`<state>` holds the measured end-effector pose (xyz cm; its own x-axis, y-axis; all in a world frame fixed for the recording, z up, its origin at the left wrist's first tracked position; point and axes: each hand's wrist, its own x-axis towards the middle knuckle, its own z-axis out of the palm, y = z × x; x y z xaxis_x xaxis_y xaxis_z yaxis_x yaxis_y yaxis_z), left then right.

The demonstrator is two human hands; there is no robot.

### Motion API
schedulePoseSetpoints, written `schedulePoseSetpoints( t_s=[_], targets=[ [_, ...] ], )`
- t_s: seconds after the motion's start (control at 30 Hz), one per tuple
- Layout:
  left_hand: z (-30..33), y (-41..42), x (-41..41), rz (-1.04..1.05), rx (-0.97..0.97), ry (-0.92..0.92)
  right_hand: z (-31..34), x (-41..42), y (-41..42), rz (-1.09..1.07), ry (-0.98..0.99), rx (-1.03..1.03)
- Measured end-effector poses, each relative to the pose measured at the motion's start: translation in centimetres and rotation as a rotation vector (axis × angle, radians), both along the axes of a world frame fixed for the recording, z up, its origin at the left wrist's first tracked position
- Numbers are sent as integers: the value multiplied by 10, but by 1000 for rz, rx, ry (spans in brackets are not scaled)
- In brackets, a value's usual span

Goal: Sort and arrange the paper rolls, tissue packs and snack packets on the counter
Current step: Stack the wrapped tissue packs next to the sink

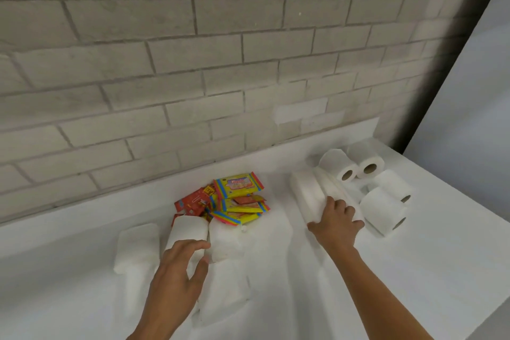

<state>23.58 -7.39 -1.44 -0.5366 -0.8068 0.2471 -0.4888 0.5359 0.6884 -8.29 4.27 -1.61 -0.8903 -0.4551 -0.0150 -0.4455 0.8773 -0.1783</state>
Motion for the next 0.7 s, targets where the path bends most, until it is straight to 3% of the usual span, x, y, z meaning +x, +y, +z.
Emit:
schedulePoseSetpoints(
  t_s=[0.27,0.57,0.7],
  targets=[
    [9,16,-37,82,-9,-31,-12,-9,6,80,6,-48],
    [14,30,-86,87,-30,-14,18,4,16,199,-177,-446],
    [25,37,-109,89,10,81,40,13,14,290,-466,-718]
  ],
)
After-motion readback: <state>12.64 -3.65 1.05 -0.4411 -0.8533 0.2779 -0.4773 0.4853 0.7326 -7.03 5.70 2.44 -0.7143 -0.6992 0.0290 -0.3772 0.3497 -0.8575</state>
